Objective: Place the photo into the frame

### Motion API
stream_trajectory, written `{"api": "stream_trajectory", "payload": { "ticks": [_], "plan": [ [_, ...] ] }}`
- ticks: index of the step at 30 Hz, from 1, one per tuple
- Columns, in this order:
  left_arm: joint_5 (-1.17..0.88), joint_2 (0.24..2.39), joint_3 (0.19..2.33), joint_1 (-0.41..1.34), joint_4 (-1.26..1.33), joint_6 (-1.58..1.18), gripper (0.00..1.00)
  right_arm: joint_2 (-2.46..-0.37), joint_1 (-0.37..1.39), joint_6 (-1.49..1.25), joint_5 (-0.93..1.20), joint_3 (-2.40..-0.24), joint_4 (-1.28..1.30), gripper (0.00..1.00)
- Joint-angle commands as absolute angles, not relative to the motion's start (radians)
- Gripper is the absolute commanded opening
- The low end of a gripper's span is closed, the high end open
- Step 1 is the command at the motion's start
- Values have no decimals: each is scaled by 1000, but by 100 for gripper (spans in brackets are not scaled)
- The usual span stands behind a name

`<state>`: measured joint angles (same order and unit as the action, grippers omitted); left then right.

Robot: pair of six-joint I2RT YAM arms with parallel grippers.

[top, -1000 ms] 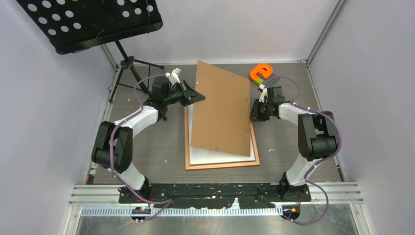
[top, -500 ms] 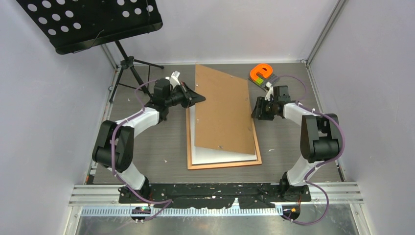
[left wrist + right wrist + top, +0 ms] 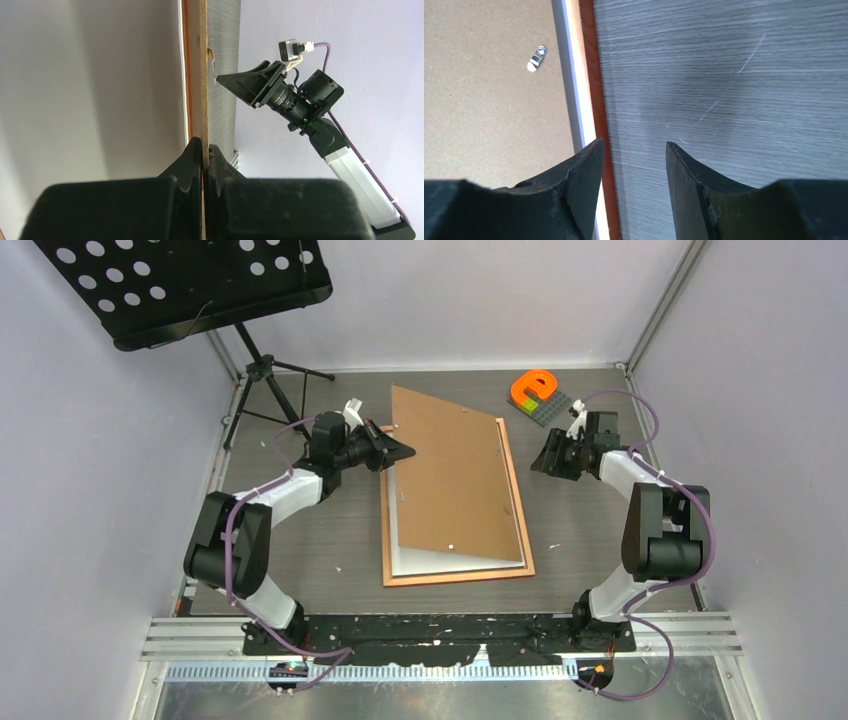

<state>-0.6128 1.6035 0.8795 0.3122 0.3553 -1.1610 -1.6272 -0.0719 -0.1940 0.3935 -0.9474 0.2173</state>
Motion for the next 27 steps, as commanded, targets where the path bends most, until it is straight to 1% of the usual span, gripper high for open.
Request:
{"api": "stream_trajectory", "payload": {
  "ticks": [1,20,27],
  "plan": [
    [-610,1531,872,307,457,-1215,0,-1593,-87,-195,414,-949,212,55],
    [-611,1532,848,307,495,-1240,0,-1618,-98,-200,446,-943,194,55],
    [-627,1514,853,308,483,-1221,0,-1659,-100,-193,455,-955,202,55]
  ]
}}
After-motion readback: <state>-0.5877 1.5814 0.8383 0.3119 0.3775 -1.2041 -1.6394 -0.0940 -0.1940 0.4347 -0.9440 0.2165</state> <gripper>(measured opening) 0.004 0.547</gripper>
